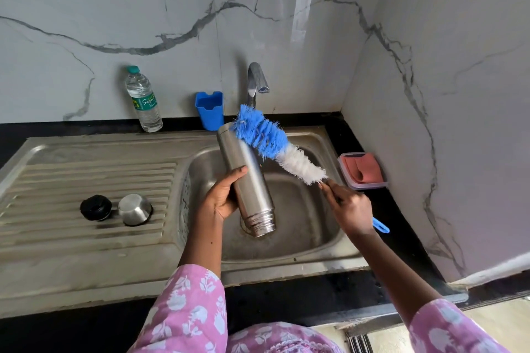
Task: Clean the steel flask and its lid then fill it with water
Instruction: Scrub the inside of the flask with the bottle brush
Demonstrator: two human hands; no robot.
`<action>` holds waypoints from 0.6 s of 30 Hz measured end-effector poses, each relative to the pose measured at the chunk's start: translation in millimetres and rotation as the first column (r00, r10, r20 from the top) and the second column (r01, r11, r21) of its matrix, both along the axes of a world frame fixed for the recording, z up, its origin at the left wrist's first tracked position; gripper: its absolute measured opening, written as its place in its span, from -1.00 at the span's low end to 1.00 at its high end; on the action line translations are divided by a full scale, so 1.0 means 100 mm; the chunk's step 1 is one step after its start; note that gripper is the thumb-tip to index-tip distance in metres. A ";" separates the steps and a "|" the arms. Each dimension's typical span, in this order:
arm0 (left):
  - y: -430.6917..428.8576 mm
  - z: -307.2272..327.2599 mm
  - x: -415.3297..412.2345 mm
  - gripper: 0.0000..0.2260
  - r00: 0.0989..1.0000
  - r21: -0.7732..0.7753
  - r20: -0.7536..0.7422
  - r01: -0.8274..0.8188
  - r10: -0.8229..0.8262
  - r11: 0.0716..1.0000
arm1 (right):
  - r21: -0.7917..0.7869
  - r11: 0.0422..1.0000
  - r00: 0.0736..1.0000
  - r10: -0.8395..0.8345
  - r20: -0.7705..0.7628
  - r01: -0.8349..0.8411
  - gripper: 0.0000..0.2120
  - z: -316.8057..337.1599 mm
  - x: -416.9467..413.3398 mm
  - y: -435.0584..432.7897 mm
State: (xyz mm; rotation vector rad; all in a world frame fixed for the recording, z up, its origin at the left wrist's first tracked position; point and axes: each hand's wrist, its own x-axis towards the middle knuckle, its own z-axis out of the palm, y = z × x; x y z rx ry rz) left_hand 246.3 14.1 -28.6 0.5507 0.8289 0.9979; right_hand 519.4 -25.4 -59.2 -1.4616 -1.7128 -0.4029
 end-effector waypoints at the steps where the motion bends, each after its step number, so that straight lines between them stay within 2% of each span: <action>1: -0.01 0.01 0.01 -0.18 1.000 -0.001 -0.016 -0.014 0.014 1.000 | 0.011 1.000 1.000 0.015 0.024 -0.015 -0.54 -0.01 0.01 -0.03; 3: -0.05 0.04 0.01 -0.53 0.998 -0.022 -0.021 -0.065 0.064 0.998 | 0.035 0.996 0.995 0.078 0.064 -0.080 -0.57 -0.05 0.09 -0.11; 4: -0.04 0.03 -0.01 -0.60 0.995 -0.041 -0.007 -0.096 0.096 0.995 | 0.040 0.993 0.992 0.107 0.069 -0.110 -0.58 -0.07 0.15 -0.15; 5: -0.03 0.01 -0.04 -0.58 0.993 -0.052 0.011 -0.116 0.117 0.992 | 0.041 0.991 0.990 0.126 0.064 -0.129 -0.58 -0.10 0.20 -0.17; 10: 0.00 -0.11 -0.15 -0.15 0.993 -0.028 0.105 -0.060 0.063 0.998 | 0.004 0.992 0.992 0.130 -0.006 -0.130 -0.56 -0.15 0.23 -0.15; 14: -0.05 -0.02 -0.05 -0.19 0.994 0.029 0.094 0.055 -0.058 0.998 | 0.016 0.996 0.996 0.088 -0.034 -0.087 -0.56 -0.04 0.04 -0.04; 18: -0.03 0.02 -0.03 -0.17 1.000 -0.039 -0.008 -0.022 0.022 0.999 | 0.028 0.994 0.993 0.110 -0.031 -0.109 -0.57 -0.05 0.08 -0.07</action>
